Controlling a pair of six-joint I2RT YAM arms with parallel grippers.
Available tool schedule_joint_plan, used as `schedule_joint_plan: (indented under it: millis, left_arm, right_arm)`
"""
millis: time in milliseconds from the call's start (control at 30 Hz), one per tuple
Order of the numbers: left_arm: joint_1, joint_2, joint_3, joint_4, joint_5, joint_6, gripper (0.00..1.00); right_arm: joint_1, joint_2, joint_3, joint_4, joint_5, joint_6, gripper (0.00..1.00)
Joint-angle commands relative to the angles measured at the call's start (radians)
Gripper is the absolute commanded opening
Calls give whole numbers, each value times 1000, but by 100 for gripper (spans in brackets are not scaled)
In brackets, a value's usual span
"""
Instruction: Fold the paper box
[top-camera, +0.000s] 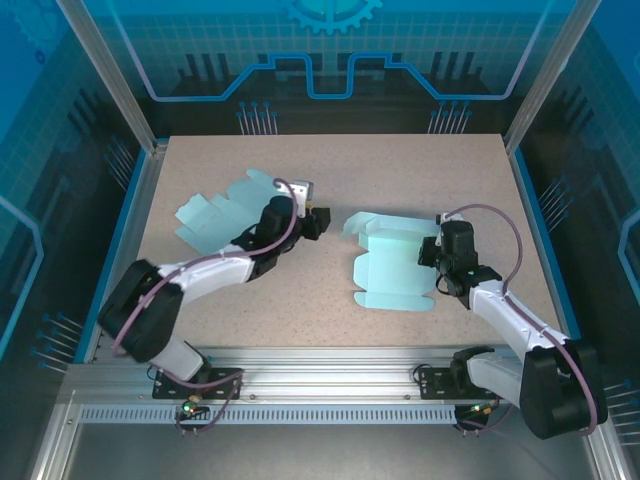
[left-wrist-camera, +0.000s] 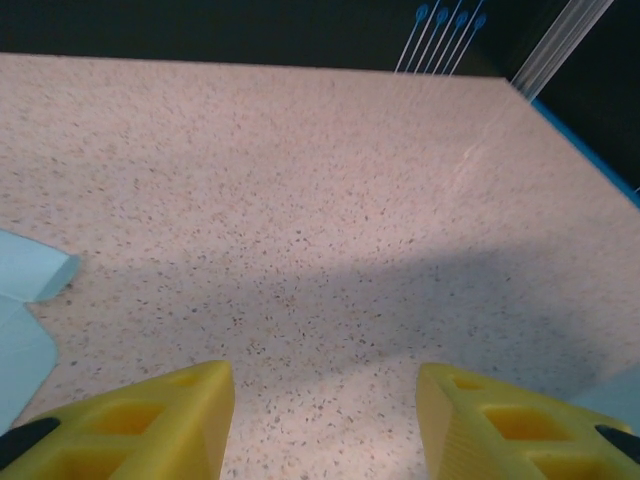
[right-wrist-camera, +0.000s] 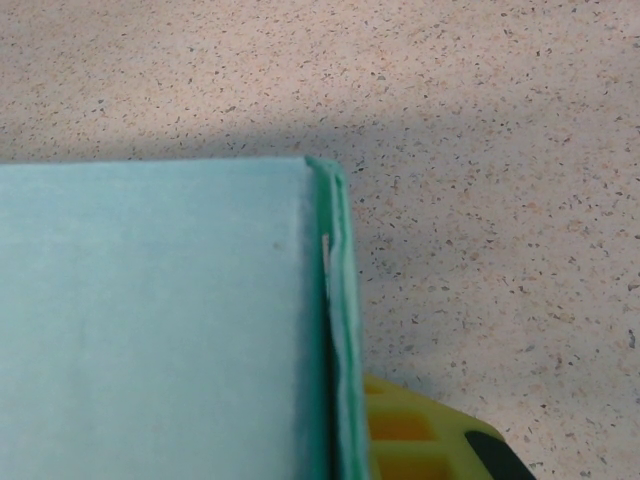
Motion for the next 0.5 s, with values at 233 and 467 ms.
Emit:
schedule_joint_plan:
  millis: [233, 467]
  left_arm:
    - [-1, 165, 117, 56, 135, 34, 52]
    - [-28, 148, 90, 58, 199, 47, 52]
  right_arm:
    - [6, -15, 22, 11, -12, 9, 0]
    - [6, -10, 23, 14, -12, 9, 0]
